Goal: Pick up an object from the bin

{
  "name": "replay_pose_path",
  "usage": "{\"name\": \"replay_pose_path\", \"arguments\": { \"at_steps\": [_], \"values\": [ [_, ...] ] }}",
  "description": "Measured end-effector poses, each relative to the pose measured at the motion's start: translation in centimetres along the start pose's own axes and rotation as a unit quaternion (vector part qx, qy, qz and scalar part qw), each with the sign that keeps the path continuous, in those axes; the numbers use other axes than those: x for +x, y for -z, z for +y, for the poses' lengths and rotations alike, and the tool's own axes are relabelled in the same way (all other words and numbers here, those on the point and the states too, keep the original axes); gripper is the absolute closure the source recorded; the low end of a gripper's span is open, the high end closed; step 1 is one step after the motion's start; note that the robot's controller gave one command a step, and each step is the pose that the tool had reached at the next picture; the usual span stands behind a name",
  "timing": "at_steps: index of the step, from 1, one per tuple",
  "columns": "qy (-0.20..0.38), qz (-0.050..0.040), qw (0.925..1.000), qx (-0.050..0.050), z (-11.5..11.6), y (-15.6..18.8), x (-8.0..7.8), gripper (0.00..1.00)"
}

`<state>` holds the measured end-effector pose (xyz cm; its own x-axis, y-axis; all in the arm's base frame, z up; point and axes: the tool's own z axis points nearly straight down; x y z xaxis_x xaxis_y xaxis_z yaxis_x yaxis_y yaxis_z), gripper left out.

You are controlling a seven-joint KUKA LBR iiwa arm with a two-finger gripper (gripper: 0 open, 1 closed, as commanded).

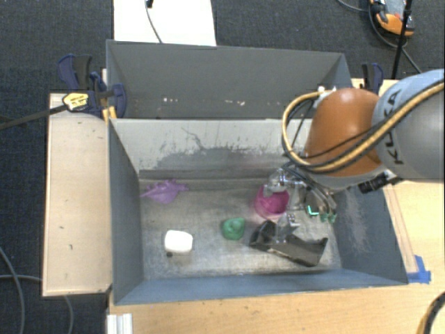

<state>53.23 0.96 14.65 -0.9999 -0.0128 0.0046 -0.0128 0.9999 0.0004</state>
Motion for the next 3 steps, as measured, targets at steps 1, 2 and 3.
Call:
{"name": "replay_pose_path", "arguments": {
  "at_steps": [1,2,3],
  "values": [
    [0.0,-0.0037,1.0,0.0,0.0,0.3,-0.2,0.0],
    [-0.018,-0.0037,0.9998,0.0,-1.6,-1.3,1.9,0.0],
    [-0.068,-0.0022,0.9977,0.0,-2.8,-3.9,4.1,0.0]
  ]
}}
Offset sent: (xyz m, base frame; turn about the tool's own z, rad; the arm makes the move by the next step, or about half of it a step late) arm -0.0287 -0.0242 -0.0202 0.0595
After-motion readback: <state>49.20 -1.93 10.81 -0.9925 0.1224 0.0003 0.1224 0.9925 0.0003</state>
